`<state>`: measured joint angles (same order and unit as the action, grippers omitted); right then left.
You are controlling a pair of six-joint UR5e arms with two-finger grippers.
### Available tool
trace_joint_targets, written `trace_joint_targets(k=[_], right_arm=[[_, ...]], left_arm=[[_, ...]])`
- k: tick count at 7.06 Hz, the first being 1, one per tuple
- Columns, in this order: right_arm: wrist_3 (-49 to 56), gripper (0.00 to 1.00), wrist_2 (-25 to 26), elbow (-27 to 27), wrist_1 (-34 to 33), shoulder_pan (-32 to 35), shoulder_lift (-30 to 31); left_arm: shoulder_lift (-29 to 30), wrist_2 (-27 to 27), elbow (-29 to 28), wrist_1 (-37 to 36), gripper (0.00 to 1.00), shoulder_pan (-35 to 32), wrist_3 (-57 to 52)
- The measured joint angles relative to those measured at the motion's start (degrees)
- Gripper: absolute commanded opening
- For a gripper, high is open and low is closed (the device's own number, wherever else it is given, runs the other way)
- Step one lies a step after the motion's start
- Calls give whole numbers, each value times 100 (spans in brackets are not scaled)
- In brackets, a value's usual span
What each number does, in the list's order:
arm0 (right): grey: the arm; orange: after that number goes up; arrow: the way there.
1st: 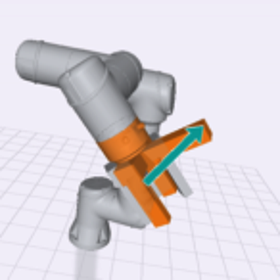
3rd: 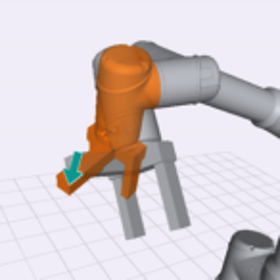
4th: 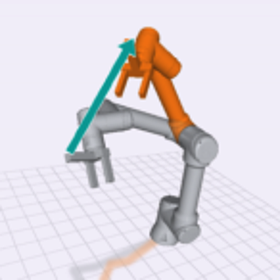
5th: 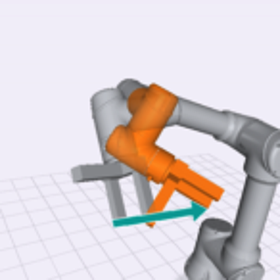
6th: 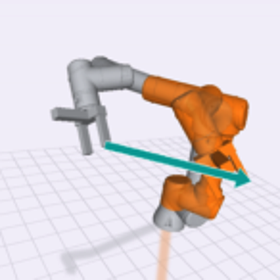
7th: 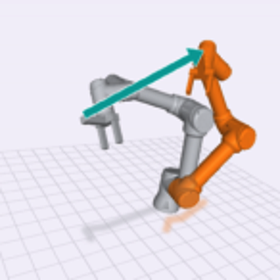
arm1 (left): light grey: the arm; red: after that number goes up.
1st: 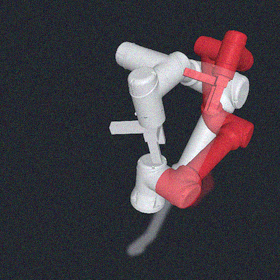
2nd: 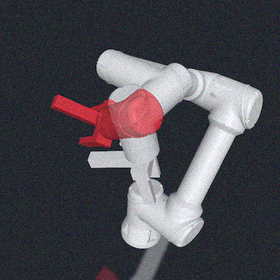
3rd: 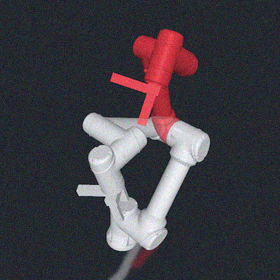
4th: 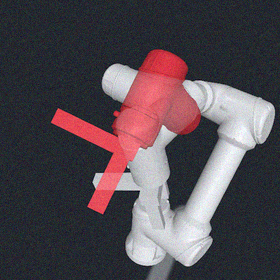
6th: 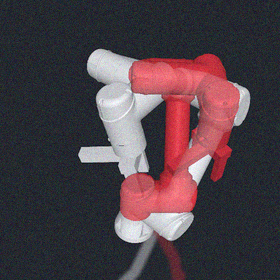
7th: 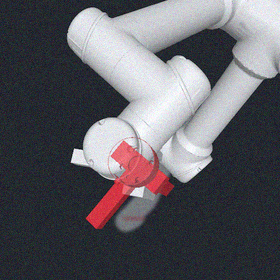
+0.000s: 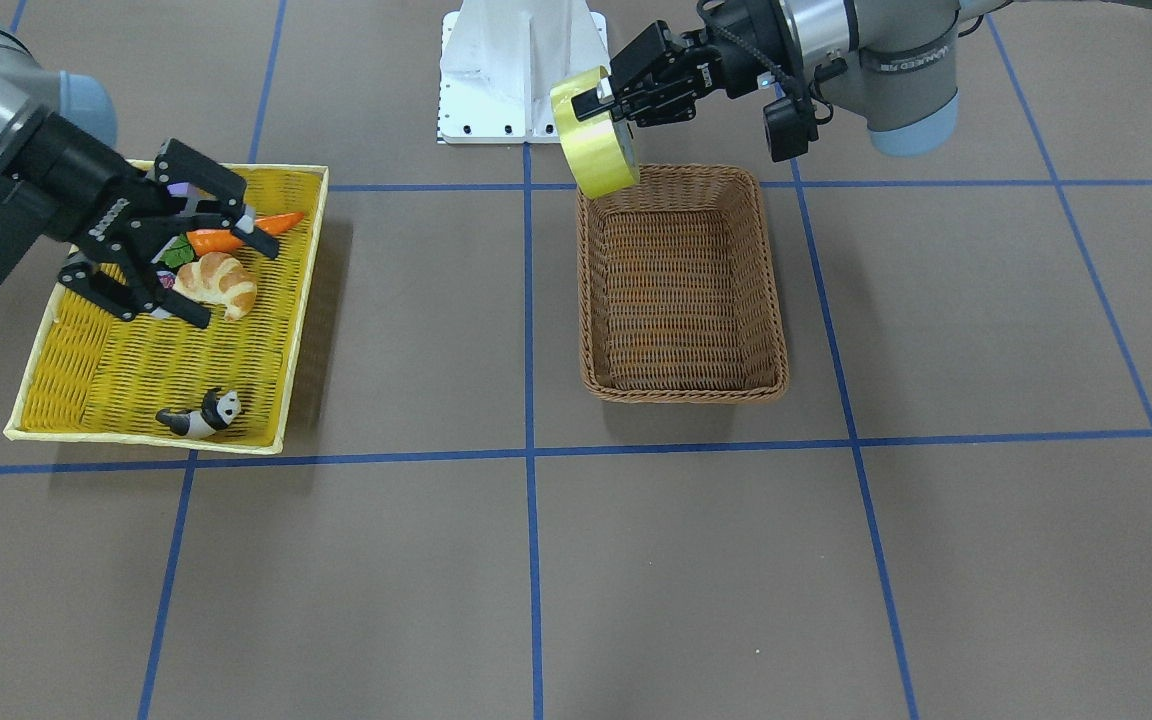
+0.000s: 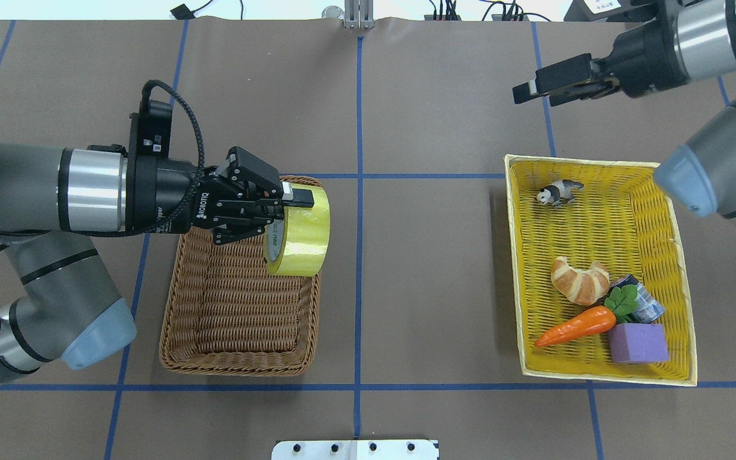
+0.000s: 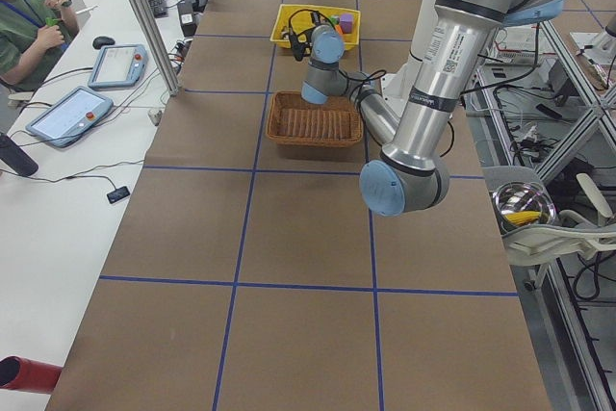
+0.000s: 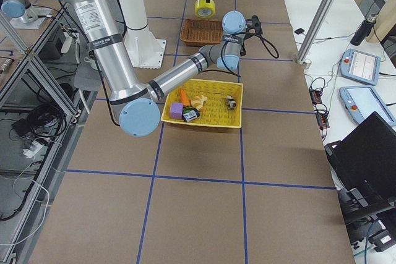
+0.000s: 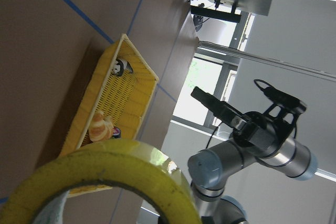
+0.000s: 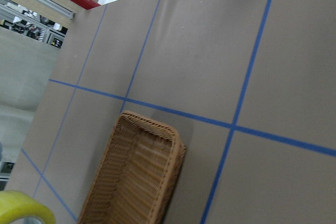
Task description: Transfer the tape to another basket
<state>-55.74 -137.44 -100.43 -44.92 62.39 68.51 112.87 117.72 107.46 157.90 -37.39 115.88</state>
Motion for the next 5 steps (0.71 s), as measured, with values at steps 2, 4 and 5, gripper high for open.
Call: trace_joint_targets(k=[2, 4, 5], right_arm=[[1670, 100, 222, -1, -1545, 508, -85], [3358, 100, 396, 31, -2784, 838, -111], [4083, 100, 424, 40, -3350, 996, -108]], left_arm=[[-18, 142, 443, -2030, 0, 18, -1375], [-26, 122, 625, -3537, 0, 125, -2508], [-24, 73, 628, -4052, 0, 231, -2886]])
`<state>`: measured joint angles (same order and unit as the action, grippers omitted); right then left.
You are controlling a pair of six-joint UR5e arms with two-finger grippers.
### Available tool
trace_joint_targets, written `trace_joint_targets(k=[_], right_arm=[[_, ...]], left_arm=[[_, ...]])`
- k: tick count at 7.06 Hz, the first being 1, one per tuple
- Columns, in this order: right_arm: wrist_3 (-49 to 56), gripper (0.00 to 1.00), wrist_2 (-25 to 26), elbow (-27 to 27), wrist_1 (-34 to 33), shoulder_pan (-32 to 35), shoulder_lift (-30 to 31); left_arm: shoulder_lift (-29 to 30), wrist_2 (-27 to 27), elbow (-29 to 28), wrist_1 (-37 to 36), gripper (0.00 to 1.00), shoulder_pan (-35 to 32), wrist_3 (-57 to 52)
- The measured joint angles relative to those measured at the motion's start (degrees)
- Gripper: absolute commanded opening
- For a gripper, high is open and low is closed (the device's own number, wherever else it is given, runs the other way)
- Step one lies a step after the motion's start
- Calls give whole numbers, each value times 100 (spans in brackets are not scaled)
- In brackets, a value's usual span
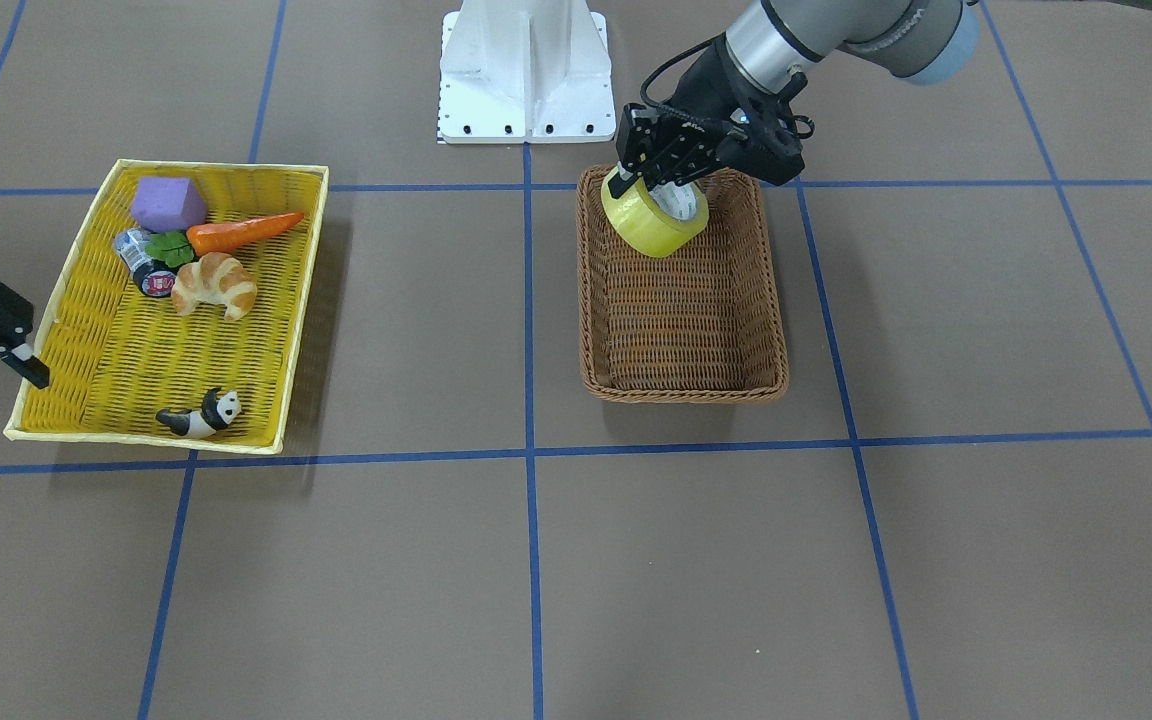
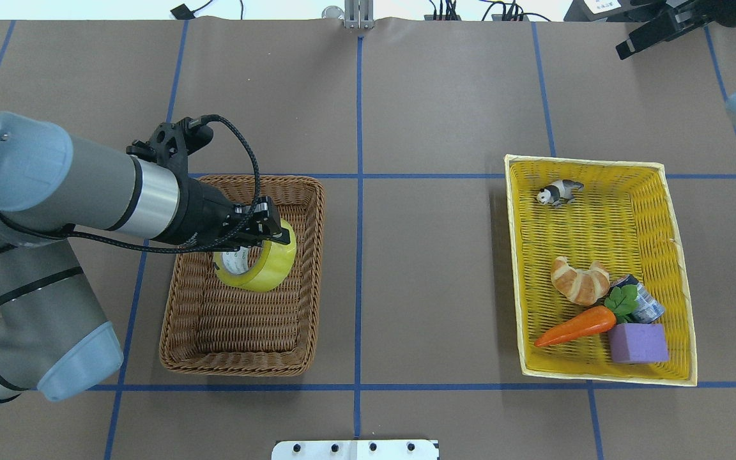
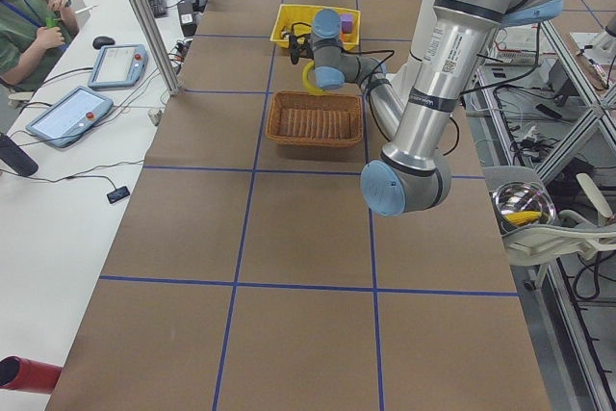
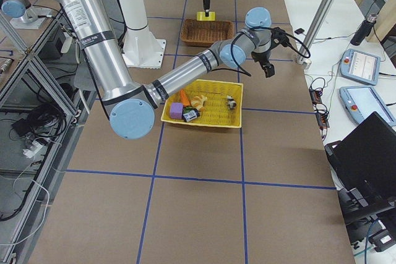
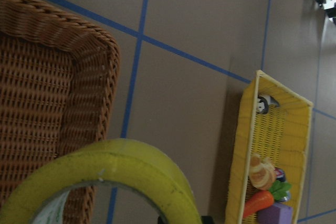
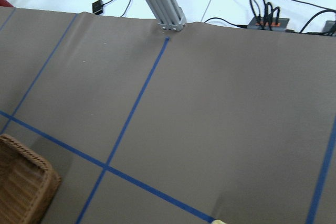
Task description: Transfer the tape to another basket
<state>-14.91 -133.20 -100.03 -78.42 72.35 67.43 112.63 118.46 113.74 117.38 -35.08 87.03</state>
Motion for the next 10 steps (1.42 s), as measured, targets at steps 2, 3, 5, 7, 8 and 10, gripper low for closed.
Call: trace_joint_targets(k=[2, 3, 5, 7, 8, 10], right_arm=[[1061, 100, -41, 2, -1125, 238, 22], [1566, 100, -54, -14, -1719, 355, 13], [2419, 100, -57, -8, -2672, 589, 21], [3002, 100, -56, -64, -3562, 876, 1], [3294, 100, -48, -79, -3895, 1021, 8], [3937, 100, -2, -31, -4298, 1332, 61]], left_arm=[[13, -307, -109, -622, 0, 307, -562], [15, -425, -231, -787, 16, 402, -749], [3, -690, -358, -1189, 98, 510, -1306], [-12, -864, -392, -1297, 99, 522, -1511], [-54, -982, -377, -1309, 99, 470, -1544], [-495, -1055, -161, -1331, 99, 7, -2223]])
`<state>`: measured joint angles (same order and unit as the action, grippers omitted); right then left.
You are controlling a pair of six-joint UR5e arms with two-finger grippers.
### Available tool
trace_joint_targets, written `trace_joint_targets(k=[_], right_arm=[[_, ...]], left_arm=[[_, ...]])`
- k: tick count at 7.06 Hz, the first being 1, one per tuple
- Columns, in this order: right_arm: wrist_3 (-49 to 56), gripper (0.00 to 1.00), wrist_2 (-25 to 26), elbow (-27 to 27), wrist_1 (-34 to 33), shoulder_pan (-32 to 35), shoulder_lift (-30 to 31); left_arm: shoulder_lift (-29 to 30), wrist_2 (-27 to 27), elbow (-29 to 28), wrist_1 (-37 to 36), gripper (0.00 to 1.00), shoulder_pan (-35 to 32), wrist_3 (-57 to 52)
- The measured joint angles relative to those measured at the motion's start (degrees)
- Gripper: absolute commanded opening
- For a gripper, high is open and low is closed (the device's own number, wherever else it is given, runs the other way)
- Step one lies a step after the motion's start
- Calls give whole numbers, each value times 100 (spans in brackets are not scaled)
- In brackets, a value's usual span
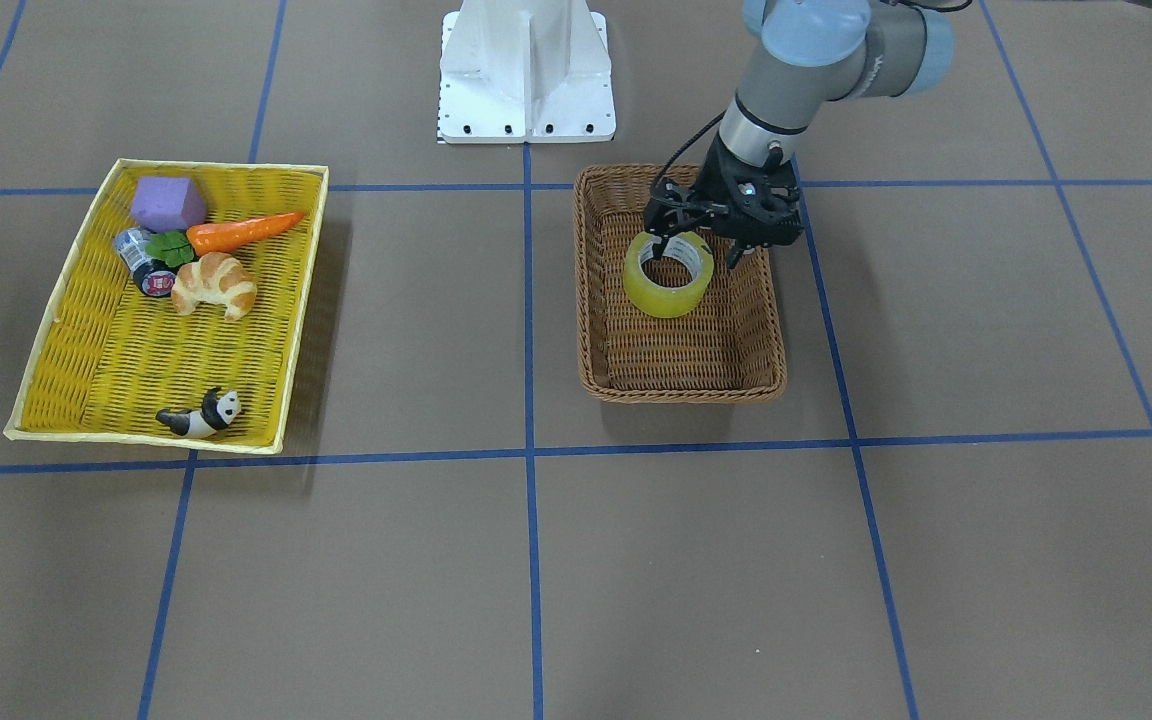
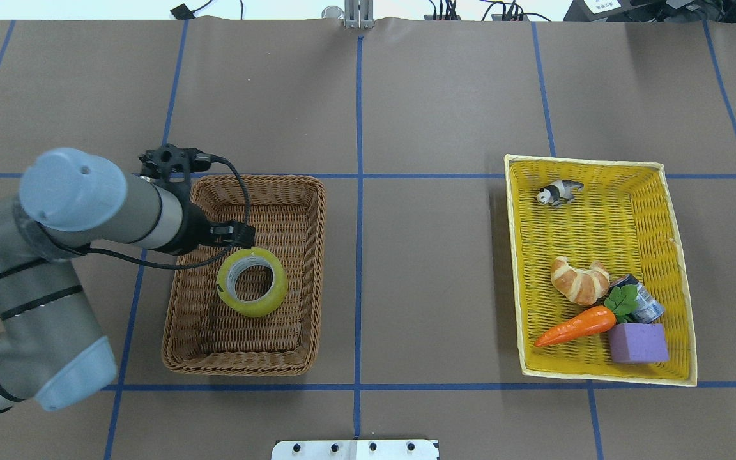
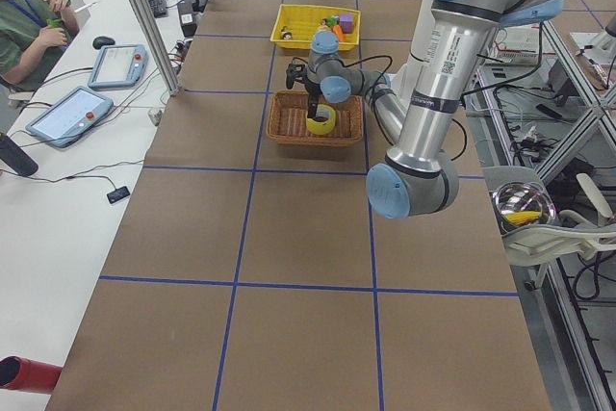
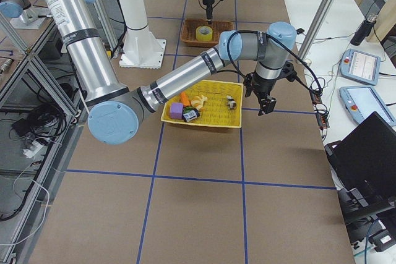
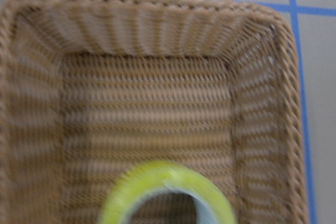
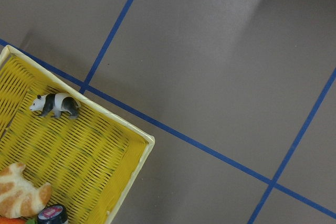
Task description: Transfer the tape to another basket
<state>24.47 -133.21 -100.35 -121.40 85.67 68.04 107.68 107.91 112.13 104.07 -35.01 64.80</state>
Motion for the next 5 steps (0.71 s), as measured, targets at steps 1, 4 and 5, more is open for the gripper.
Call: trace_joint_targets(k=[1, 4, 5], right_arm=[[314, 100, 19, 40, -124, 134, 61], [566, 100, 30, 76, -190, 342, 330], [538, 100, 26, 106, -166, 369, 488]], left_arm=[[-403, 124, 172, -8, 99, -430, -738], [-1487, 1590, 3, -96, 99, -2690, -3591], [-1776, 1877, -236, -159, 99, -3371, -4519]])
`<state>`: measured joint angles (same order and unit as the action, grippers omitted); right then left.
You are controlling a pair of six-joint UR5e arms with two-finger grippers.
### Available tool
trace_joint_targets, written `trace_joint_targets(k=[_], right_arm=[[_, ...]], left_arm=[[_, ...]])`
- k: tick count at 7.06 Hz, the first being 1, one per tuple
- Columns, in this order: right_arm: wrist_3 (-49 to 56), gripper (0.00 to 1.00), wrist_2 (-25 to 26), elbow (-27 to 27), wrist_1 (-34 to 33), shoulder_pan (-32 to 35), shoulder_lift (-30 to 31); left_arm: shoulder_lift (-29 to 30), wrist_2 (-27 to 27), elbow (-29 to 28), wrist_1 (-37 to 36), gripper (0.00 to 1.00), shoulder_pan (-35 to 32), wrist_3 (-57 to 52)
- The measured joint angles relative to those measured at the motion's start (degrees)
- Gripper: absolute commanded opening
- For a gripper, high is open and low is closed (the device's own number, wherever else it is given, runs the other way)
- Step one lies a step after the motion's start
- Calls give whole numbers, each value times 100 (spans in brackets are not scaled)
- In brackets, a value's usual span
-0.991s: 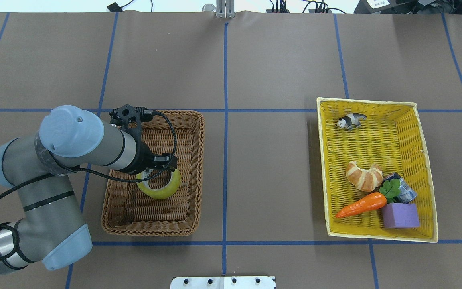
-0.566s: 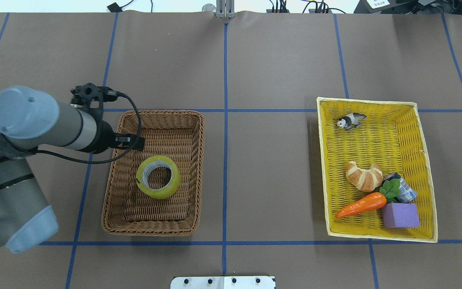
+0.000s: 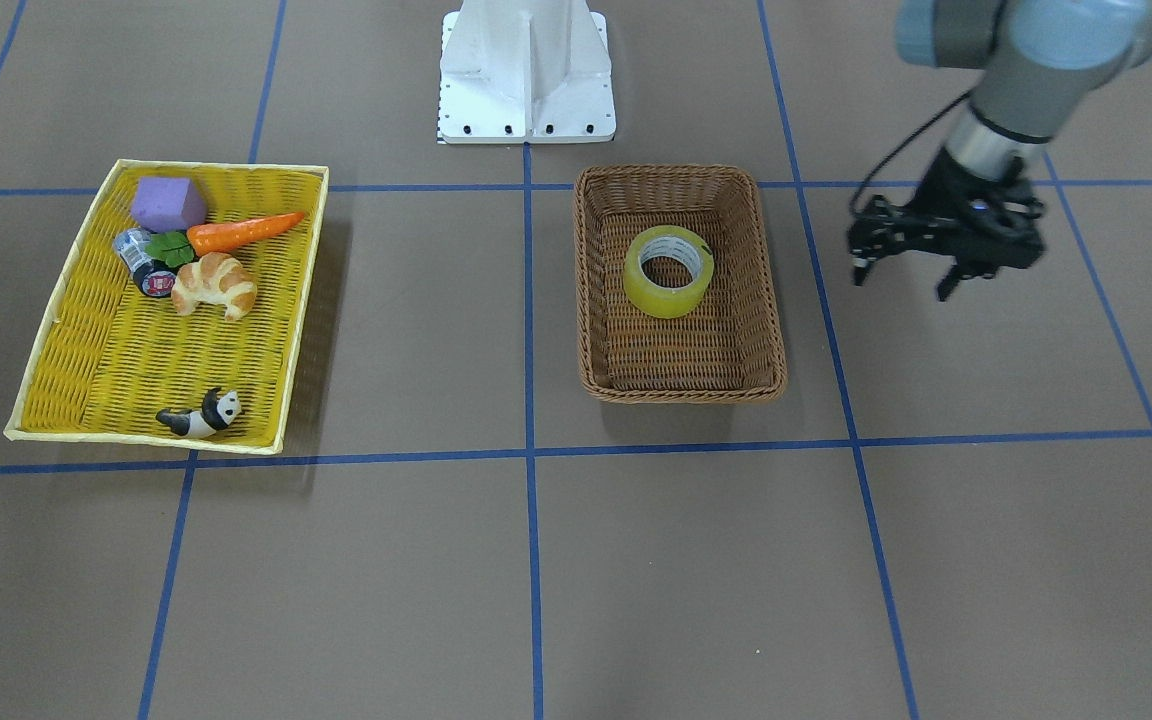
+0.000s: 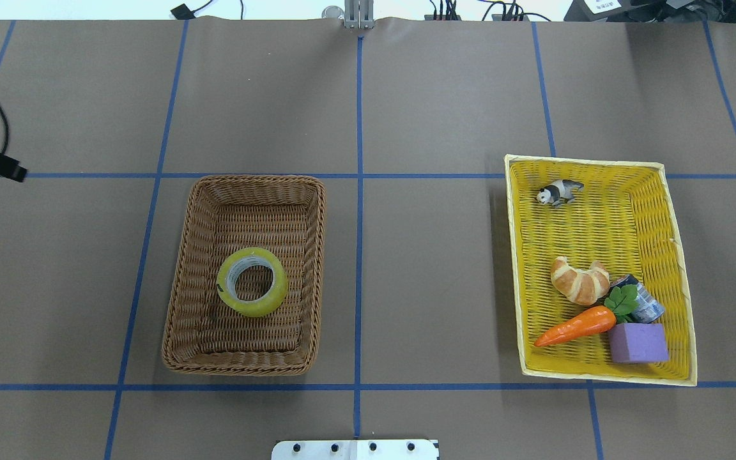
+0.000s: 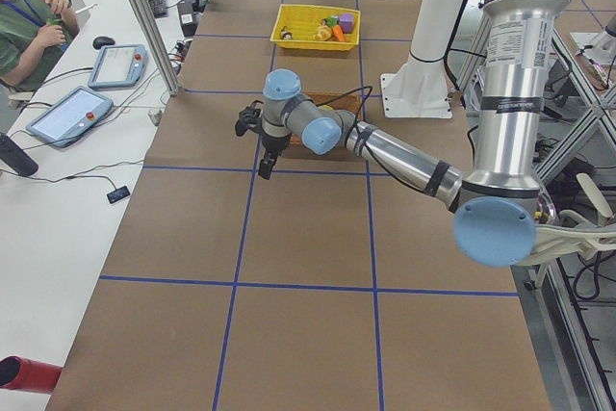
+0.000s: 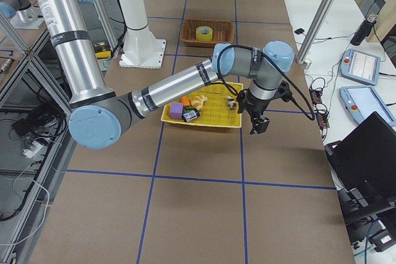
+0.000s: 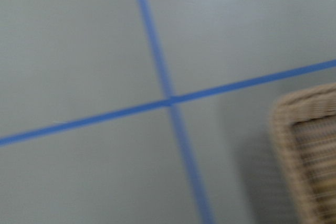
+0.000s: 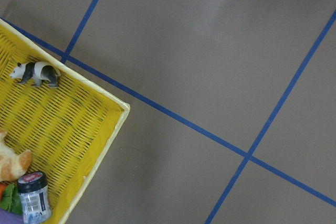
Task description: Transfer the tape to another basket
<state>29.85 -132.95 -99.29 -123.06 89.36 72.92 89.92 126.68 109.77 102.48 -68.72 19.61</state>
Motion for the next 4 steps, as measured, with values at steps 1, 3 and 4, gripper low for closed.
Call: trace_joint_targets(k=[1, 3, 4], right_arm=[[-29, 100, 0, 66, 30, 21, 177], [-344, 100, -1, 166, 65, 35, 633], [-498, 100, -1, 257, 159, 37, 850]], left_arm=[[-224, 128, -328, -39, 99, -620, -832], [-410, 403, -1064, -58, 99, -1685, -1715], [-494, 518, -1296, -62, 99, -1976, -1899]])
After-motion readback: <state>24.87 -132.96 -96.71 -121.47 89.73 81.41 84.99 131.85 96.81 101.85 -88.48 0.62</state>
